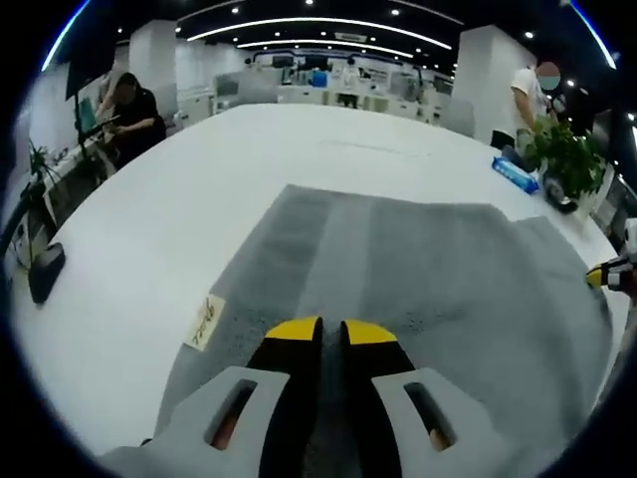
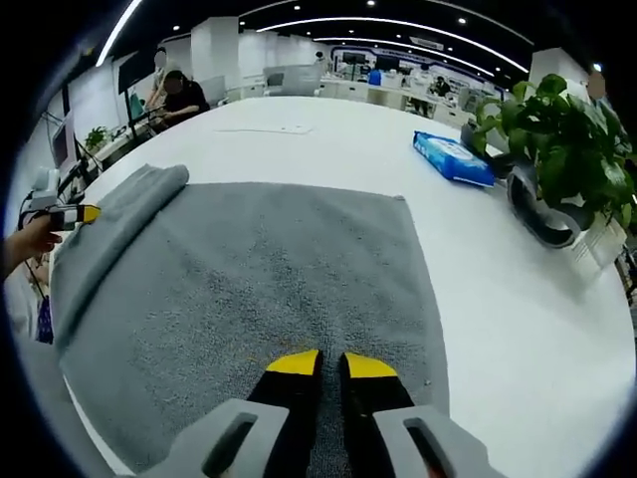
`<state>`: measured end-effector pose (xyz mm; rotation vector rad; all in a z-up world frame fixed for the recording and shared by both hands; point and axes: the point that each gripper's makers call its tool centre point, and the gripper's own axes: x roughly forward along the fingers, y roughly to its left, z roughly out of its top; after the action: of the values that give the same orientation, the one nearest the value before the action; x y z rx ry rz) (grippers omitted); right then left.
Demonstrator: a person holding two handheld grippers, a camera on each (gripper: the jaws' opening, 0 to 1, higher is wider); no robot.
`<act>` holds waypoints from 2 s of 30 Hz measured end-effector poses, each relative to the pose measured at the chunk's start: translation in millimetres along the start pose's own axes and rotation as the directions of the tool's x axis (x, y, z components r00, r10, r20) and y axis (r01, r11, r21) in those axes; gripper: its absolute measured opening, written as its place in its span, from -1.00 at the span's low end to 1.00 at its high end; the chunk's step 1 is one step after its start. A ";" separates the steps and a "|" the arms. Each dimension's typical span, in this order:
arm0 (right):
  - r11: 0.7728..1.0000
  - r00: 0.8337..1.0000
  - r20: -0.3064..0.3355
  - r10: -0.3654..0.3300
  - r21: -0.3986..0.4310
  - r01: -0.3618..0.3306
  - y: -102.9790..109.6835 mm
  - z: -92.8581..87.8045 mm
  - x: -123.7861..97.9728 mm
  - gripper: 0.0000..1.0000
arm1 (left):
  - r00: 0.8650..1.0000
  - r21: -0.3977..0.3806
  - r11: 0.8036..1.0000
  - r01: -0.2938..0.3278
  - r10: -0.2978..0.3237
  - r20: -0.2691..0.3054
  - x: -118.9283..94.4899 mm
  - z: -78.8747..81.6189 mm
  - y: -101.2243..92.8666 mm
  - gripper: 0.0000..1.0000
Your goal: Open the folded towel by lifting each exposed corner and separating the folded layers until the towel lies flat within the target outline without major curled edges
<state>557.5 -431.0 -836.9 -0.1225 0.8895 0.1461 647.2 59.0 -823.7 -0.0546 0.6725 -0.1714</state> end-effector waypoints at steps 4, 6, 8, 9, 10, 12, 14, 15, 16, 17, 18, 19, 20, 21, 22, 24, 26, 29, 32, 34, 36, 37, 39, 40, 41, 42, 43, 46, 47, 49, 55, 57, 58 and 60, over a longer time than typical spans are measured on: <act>1.000 1.000 0.000 -0.019 0.024 0.019 -10.6 -5.4 -3.8 -0.93 | 1.000 -0.023 1.000 -0.019 0.019 0.005 -1.9 -0.1 7.6 -0.88; 0.999 1.000 -0.003 -0.031 0.028 0.031 -16.4 -8.1 -5.4 -0.93 | 1.000 -0.030 0.999 -0.029 0.029 0.006 -2.8 -0.4 13.6 -0.90; 0.999 0.999 -0.006 -0.040 0.033 0.040 -21.9 -10.2 -6.5 -0.93 | 0.999 -0.052 0.998 -0.033 0.033 0.007 -3.1 -0.4 16.1 -0.90; 0.998 0.999 -0.009 -0.046 0.040 0.047 -25.5 -11.5 -7.2 -0.93 | 0.999 -0.054 0.998 -0.037 0.037 0.007 -3.4 -0.4 17.4 -0.90; 0.998 0.999 -0.010 -0.052 0.045 0.053 -28.2 -12.5 -7.8 -0.93 | 0.999 -0.055 0.998 -0.042 0.042 0.007 -3.5 -0.5 18.2 -0.90; 0.996 0.998 -0.008 -0.063 0.061 0.063 -34.6 -14.5 -8.7 -0.94 | 0.999 -0.054 0.997 -0.052 0.052 0.006 -3.7 -0.5 20.3 -0.90; 0.995 0.998 -0.006 -0.069 0.071 0.069 -38.6 -16.1 -9.9 -0.95 | 0.998 -0.057 0.997 -0.054 0.054 0.008 -3.5 -0.3 21.8 -0.90; 0.995 0.997 -0.005 -0.072 0.074 0.072 -40.2 -16.5 -10.4 -0.95 | 0.998 -0.060 0.997 -0.054 0.055 0.010 -3.2 0.0 22.3 -0.90; 0.994 0.997 -0.006 -0.078 0.076 0.079 -42.6 -17.3 -10.9 -0.95 | 0.998 -0.062 0.997 -0.054 0.055 0.011 -3.0 0.2 22.6 -0.90; 0.994 0.997 -0.006 -0.077 0.078 0.077 -43.4 -17.5 -11.1 -0.95 | 0.998 -0.063 0.997 -0.053 0.054 0.011 -2.6 0.4 22.8 -0.90; 0.994 0.998 -0.003 -0.069 0.090 0.069 -42.6 -17.0 -11.3 -0.95 | 0.998 -0.065 0.996 -0.053 0.054 0.011 -1.9 1.0 23.0 -0.90; 0.993 0.998 -0.003 -0.070 0.092 0.070 -42.1 -16.9 -11.3 -0.95 | 0.998 -0.063 0.997 -0.053 0.054 0.010 -1.0 1.6 23.3 -0.91; 0.994 0.997 -0.003 -0.072 0.087 0.072 -41.6 -16.7 -11.0 -0.95 | 0.998 -0.060 0.997 -0.053 0.054 0.010 0.3 2.5 23.5 -0.91; 0.994 0.997 -0.003 -0.075 0.080 0.075 -41.6 -16.5 -10.9 -0.95 | 0.999 -0.057 0.997 -0.053 0.054 0.009 1.6 3.5 23.6 -0.91; 0.994 0.997 -0.002 -0.078 0.072 0.078 -41.5 -16.2 -10.6 -0.96 | 0.999 -0.054 0.997 -0.053 0.053 0.007 3.2 4.7 23.3 -0.91; 0.994 0.997 0.001 -0.079 0.070 0.079 -42.2 -15.6 -10.1 -0.96 | 0.999 -0.047 0.998 -0.052 0.053 0.007 5.8 6.5 23.0 -0.91; 0.994 0.997 0.007 -0.079 0.074 0.078 -43.9 -14.6 -9.2 -0.96 | 0.999 -0.041 0.998 -0.050 0.050 0.013 9.3 9.1 22.3 -0.91; 0.994 0.997 0.017 -0.079 0.083 0.077 -46.3 -12.6 -7.5 -0.97 | 0.999 -0.035 0.998 -0.046 0.047 0.016 15.0 13.2 20.2 -0.91; 0.993 0.996 0.030 -0.086 0.079 0.084 -48.7 -10.1 -5.9 -0.98 | 0.999 -0.008 0.999 -0.048 0.048 0.024 21.9 18.4 17.7 -0.91; 0.994 0.995 0.036 -0.090 0.066 0.087 -50.4 -8.4 -4.2 -0.98 | 0.998 0.008 0.999 -0.050 0.050 0.029 27.7 23.0 16.8 -0.91; 0.994 0.995 0.041 -0.092 0.063 0.089 -51.9 -6.9 -3.0 -0.99 | 0.998 0.013 0.999 -0.051 0.050 0.034 33.1 26.9 16.0 -0.91; 0.994 0.995 0.044 -0.094 0.064 0.091 -52.9 -6.0 -2.4 -0.99 | 0.998 0.013 0.999 -0.050 0.050 0.036 35.0 28.2 15.7 -0.91; 0.993 0.994 0.052 -0.098 0.074 0.094 -55.4 -4.0 -0.8 -0.99 | 0.998 0.013 0.999 -0.048 0.047 0.038 40.8 31.7 14.8 -0.91; 0.993 0.994 0.055 -0.099 0.074 0.095 -56.1 -3.3 -0.2 -0.99 | 0.998 0.017 0.999 -0.047 0.046 0.039 43.7 33.7 14.3 -0.91; 0.992 0.993 0.057 -0.102 0.076 0.097 -57.2 -2.2 0.7 -0.99 | 0.998 0.019 0.999 -0.046 0.045 0.041 45.8 35.2 14.0 -0.91; 0.992 0.993 0.060 -0.103 0.077 0.098 -58.0 -1.5 1.2 -0.99 | 0.998 0.025 0.999 -0.045 0.044 0.043 48.8 36.8 13.3 -0.91; 0.992 0.992 0.062 -0.105 0.079 0.100 -59.3 -0.4 2.1 -0.99 | 0.998 0.029 0.999 -0.044 0.042 0.046 51.5 38.4 13.6 -0.91; 0.991 0.992 0.068 -0.110 0.079 0.105 -61.8 2.0 4.2 -1.00 | 0.998 0.032 0.999 -0.039 0.037 0.054 57.5 42.8 13.1 -0.91; 0.991 0.991 0.070 -0.111 0.079 0.105 -62.6 2.8 4.8 -1.00 | 0.998 0.032 0.999 -0.037 0.035 0.060 59.6 44.7 12.6 -0.91; 0.991 0.991 0.072 -0.111 0.084 0.105 -63.9 4.5 6.0 -1.00 | 0.997 0.034 0.999 -0.035 0.033 0.068 63.5 47.7 12.2 -0.92; 0.986 0.991 0.080 -0.109 0.132 0.098 -66.2 6.2 7.0 -0.99 | 0.997 0.032 0.999 -0.029 0.027 0.076 67.9 51.8 10.1 -0.92; 0.978 0.991 0.077 -0.110 0.186 0.094 -65.4 6.0 4.7 -0.98 | 0.997 -0.043 0.999 -0.016 0.019 0.078 67.0 50.5 8.0 -0.93; 0.977 0.991 0.079 -0.109 0.193 0.093 -65.7 6.8 3.2 -0.98 | 0.998 -0.115 0.993 0.005 0.003 0.062 64.9 48.7 6.6 -0.95; 0.979 0.989 0.098 -0.114 0.180 0.095 -66.2 13.8 -4.4 -0.97 | 0.999 -0.148 0.989 0.029 -0.021 0.050 60.0 48.8 3.0 -1.00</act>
<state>577.1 -494.2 -821.8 0.0024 0.7822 -0.0241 724.3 51.2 -822.8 -0.2098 0.6356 -0.1433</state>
